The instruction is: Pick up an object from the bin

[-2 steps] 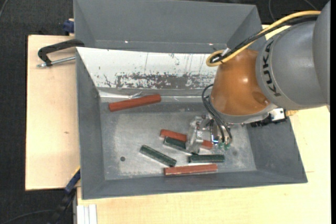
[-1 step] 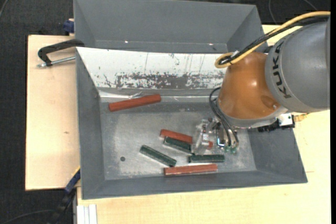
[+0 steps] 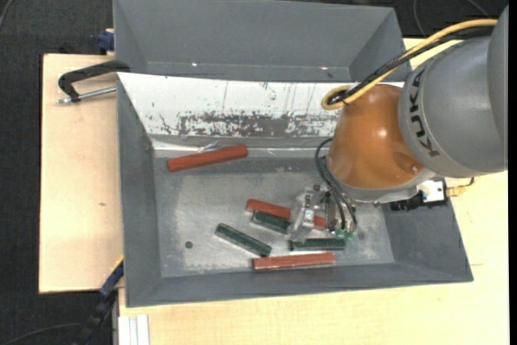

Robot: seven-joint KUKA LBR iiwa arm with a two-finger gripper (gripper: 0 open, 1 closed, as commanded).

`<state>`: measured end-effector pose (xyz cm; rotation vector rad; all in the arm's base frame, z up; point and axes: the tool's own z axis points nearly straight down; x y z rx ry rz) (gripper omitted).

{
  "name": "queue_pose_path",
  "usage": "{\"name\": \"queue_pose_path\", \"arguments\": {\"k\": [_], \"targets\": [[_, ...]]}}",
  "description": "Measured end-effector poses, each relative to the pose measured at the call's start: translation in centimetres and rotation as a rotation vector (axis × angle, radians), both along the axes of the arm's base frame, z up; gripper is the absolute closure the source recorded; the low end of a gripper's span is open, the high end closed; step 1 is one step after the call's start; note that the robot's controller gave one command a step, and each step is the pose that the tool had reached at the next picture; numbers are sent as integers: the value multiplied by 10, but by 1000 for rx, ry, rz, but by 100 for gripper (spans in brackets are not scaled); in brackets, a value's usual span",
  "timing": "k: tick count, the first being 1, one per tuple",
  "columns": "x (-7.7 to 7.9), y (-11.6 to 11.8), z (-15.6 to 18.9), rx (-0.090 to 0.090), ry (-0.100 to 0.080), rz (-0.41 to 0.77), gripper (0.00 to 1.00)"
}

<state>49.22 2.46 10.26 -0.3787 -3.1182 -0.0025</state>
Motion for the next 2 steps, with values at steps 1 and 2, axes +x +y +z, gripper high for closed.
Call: {"name": "queue_pose_path", "arguments": {"k": [1, 2], "targets": [[0, 0, 0, 0, 0, -1, 0], [21, -7, -29, -1, -4, 368, 0]]}}
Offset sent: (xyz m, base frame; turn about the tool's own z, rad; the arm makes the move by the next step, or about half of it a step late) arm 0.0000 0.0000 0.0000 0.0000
